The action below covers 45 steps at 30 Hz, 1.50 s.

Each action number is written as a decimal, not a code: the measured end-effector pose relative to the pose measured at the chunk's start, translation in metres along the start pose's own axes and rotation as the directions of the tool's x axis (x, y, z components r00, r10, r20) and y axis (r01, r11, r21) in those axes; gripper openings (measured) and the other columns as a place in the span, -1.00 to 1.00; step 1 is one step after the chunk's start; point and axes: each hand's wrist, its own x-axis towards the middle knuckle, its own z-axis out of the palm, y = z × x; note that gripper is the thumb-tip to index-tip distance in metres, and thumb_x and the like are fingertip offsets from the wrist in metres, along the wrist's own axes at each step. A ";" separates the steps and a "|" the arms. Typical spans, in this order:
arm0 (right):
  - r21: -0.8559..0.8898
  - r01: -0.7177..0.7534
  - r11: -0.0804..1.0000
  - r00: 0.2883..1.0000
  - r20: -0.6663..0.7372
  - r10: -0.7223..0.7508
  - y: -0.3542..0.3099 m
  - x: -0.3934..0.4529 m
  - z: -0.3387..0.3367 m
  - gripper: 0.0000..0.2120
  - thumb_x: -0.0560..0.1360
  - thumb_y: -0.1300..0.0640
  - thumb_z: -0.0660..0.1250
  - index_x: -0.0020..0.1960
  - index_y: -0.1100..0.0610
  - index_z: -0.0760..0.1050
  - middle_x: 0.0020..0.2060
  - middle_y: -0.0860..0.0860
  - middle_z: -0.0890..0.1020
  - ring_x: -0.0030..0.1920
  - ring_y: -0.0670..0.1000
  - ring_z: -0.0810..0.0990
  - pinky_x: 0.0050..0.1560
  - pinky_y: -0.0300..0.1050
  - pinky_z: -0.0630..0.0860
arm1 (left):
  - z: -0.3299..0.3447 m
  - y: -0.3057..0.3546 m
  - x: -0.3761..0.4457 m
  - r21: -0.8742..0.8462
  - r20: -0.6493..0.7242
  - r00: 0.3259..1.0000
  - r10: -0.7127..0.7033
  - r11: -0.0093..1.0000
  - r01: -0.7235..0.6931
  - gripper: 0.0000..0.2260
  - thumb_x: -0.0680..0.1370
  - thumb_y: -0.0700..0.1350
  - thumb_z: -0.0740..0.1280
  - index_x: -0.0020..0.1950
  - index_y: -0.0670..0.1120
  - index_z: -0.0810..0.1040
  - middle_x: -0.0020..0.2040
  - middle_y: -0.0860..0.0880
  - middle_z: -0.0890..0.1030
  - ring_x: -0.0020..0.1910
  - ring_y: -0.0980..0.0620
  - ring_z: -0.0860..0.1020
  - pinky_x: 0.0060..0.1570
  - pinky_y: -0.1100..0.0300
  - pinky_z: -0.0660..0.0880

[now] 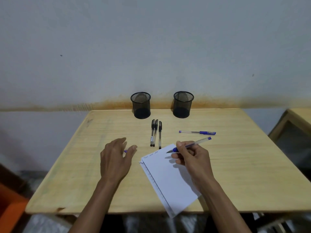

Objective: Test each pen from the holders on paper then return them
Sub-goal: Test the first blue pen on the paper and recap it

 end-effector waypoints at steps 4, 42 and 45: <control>-0.061 0.085 0.995 0.996 -0.005 -0.086 -0.001 0.009 0.006 -0.84 0.44 0.24 0.56 -0.10 0.20 0.58 -0.22 0.12 0.73 -0.18 0.03 0.74 -0.25 -0.25 0.61 | 0.000 0.025 -0.024 -0.101 0.049 0.977 0.209 0.974 -0.204 -0.62 0.51 0.14 0.35 0.24 -0.04 0.60 0.15 0.03 0.64 0.18 0.00 0.53 0.17 -0.05 0.48; -0.550 0.344 0.761 0.938 0.227 -0.261 0.036 0.054 0.024 -0.79 0.28 0.37 0.49 -0.41 0.25 0.49 -0.55 -0.01 0.53 -0.51 -0.19 0.46 -0.51 -0.36 0.33 | 0.018 0.019 -0.043 -0.024 0.329 0.900 0.286 0.955 -0.295 -0.43 0.47 0.33 0.30 0.32 -0.01 0.59 0.38 0.01 0.53 0.43 0.08 0.41 0.42 -0.04 0.33; -0.537 0.342 0.771 0.939 0.226 -0.260 0.037 0.055 0.022 -0.77 0.29 0.35 0.50 -0.42 0.22 0.47 -0.55 -0.04 0.53 -0.50 -0.17 0.44 -0.49 -0.32 0.34 | 0.017 0.020 -0.043 -0.022 0.333 0.901 0.276 0.958 -0.286 -0.43 0.47 0.34 0.29 0.32 0.00 0.58 0.39 0.03 0.52 0.44 0.09 0.40 0.44 -0.02 0.30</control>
